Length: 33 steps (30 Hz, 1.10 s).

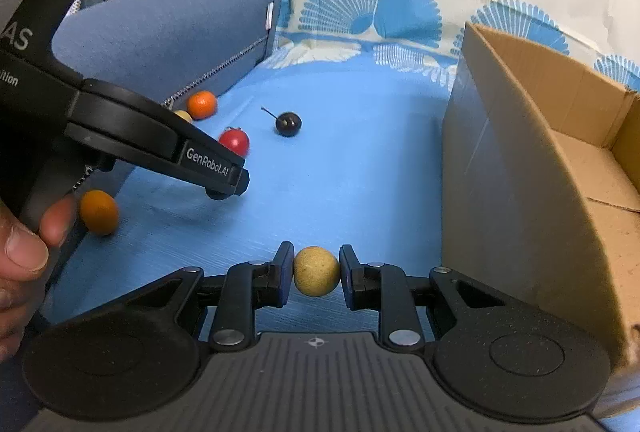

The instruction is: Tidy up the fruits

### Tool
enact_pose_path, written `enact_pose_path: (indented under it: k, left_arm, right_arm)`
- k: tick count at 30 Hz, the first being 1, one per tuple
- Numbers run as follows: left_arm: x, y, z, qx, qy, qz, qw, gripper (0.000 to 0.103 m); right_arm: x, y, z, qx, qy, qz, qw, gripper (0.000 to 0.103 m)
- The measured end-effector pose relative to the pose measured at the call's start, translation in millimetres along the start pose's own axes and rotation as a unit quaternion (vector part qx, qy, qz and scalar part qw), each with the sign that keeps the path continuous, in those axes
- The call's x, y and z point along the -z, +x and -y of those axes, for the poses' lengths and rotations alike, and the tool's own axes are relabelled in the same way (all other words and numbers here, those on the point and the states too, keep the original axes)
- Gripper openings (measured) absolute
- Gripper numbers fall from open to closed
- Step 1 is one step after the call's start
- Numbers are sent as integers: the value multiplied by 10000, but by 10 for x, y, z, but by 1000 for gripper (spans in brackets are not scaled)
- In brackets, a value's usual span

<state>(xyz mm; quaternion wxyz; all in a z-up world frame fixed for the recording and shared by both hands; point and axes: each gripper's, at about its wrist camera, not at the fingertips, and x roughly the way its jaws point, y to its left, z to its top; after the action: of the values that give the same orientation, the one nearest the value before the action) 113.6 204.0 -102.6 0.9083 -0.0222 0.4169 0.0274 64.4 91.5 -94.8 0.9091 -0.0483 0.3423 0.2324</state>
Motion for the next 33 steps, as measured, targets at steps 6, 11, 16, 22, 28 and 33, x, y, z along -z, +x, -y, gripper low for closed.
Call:
enact_pose_path:
  k: [6,11,16,22,28,33]
  left_arm:
    - [39,-248,-28,37,-157,379,9992,27]
    - [52,-394,-41,-8,-245,677,9974,27]
    - [75,-487,-58,17,-315,807,9962,27]
    - [96,-593,-54,49,-349,991,9945,27]
    - [9,-703,45,100,-179,1196,9926,27]
    - [-136,-813,147,234,-155,1365,9902,27]
  right_arm:
    - [-38,-184,-16,14,-97,167,9998,26]
    - [-57,-367,29,3,-130,355,9993,26]
    - [-66,-502,73,19,-126,463,9988,26]
    - [-244,-869,185,-116,-109,972,9951,26]
    - [-517,-1325,533,-216,48,1633,9863,26]
    - [-696,-1532,1016,48,67,2031,9791,26]
